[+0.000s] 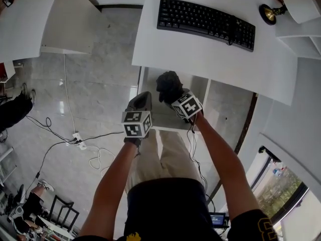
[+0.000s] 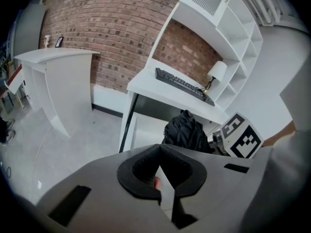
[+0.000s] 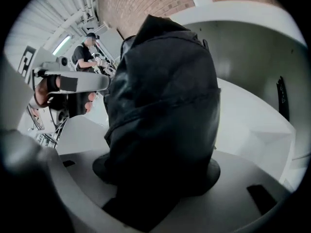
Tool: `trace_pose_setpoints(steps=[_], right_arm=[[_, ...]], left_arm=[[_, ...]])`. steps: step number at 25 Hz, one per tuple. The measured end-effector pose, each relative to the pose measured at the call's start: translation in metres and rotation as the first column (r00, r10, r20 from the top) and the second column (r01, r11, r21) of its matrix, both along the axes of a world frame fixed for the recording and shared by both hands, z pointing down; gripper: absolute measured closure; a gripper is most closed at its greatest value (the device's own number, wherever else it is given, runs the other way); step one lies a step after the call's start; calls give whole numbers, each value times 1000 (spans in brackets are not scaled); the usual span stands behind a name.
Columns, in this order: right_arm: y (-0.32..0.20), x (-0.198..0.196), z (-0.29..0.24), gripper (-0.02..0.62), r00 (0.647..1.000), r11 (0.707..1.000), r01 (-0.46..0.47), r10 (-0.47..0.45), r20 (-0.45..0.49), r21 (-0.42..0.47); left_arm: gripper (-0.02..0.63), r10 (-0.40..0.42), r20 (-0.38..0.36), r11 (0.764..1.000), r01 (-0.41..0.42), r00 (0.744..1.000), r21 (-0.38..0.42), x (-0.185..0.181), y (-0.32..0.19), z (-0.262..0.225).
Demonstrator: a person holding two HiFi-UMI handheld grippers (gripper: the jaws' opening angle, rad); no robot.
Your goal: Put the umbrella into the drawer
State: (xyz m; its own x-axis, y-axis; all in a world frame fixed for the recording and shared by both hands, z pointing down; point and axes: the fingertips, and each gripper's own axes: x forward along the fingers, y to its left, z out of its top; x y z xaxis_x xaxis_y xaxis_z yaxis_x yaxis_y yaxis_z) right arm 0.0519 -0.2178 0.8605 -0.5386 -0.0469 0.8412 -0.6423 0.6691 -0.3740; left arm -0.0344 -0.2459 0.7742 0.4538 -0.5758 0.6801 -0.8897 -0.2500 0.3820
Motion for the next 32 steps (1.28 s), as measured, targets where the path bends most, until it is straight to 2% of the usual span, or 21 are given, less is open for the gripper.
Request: trace_pose_setpoints(steps=[6,10,13,18,22,27,32], right_arm=[[-10,11,32,333,987,993,-120,118,-108,-18],[-11,6,37,333,986,991,-128,123,-110,-38],[-14,3,44,333,982,990,-138,131,-133,-41],[-20,-1,54,330,972,987,-162,158,-172,-13],[-10,-6,62,321,967,982,-181,168,-191,-56],[-30,-5,60,305,971,990,-123,134,-196,67],[-31,-5,57,305,971,991,-95,113,-210,94]], left_arm=[[589,11,14,1000,-11,1000,-3,2,3,4],[589,-31,-16,999,30,999,-33,-4,1,6],[589,-41,-6,998,41,999,-48,-6,-1,9],[589,-29,10,999,29,1000,-34,-4,0,8],[589,-69,6,997,69,998,-22,-11,-3,6],[589,-72,2,997,72,997,-21,-11,-2,7],[589,-75,-5,997,75,997,-19,-11,-3,7]])
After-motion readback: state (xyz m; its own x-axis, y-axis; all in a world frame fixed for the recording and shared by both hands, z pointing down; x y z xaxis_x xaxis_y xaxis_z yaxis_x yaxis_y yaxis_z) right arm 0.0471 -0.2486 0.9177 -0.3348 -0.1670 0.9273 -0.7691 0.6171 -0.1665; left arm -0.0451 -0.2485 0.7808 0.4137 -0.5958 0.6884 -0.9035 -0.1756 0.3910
